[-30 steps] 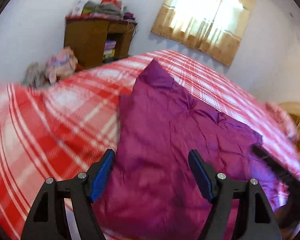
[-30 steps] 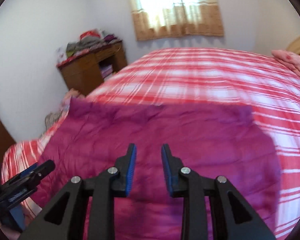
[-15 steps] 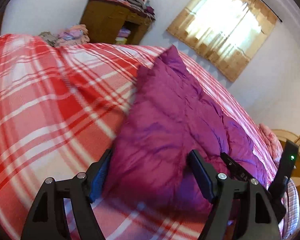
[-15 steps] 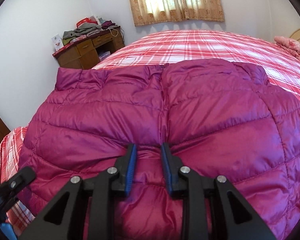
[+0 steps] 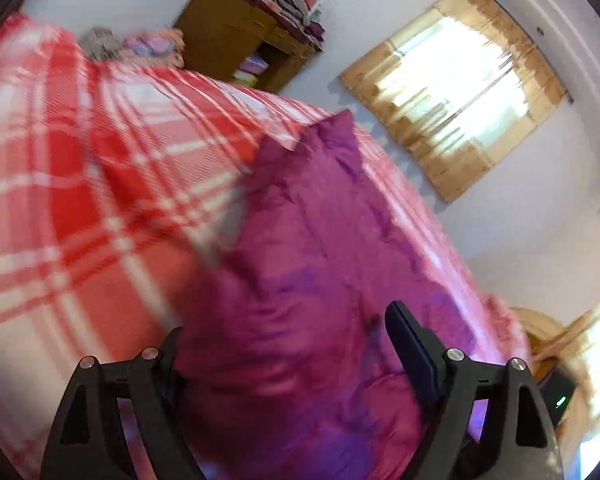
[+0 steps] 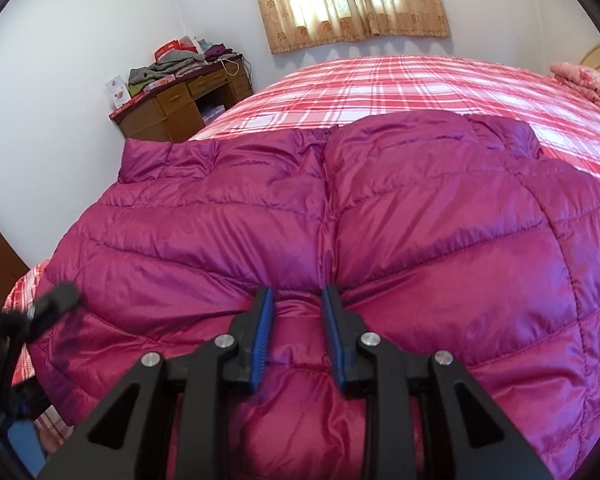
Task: Fold large clothes
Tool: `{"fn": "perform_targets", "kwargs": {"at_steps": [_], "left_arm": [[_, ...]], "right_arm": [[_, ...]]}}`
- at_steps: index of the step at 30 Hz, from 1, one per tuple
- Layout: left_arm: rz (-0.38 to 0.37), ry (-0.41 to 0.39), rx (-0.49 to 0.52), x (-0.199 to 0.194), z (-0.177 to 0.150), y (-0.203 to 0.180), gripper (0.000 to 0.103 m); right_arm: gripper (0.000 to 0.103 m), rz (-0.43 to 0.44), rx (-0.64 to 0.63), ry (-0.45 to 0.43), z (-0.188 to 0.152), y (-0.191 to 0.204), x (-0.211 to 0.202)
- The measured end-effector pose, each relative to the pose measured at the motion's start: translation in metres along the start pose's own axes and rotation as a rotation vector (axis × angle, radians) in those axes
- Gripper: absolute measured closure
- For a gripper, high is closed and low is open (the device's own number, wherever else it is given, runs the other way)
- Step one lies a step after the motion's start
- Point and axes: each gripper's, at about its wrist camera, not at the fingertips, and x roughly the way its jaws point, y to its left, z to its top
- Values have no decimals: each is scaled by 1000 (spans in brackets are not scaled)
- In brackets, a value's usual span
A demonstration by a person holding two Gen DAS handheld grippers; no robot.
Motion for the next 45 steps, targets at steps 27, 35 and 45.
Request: {"fn": "perform_targets", "kwargs": {"at_steps": [27, 35, 45], "left_arm": [[-82, 157, -16, -56, -37, 8, 21], [-167, 95, -180, 13, -13, -3, 21], [-242, 100, 224, -8, 10, -64, 84]], "right_arm": [[74, 49, 31, 7, -1, -6, -2], [74, 50, 30, 12, -1, -8, -1], [73, 154, 200, 90, 5, -14, 1]]}}
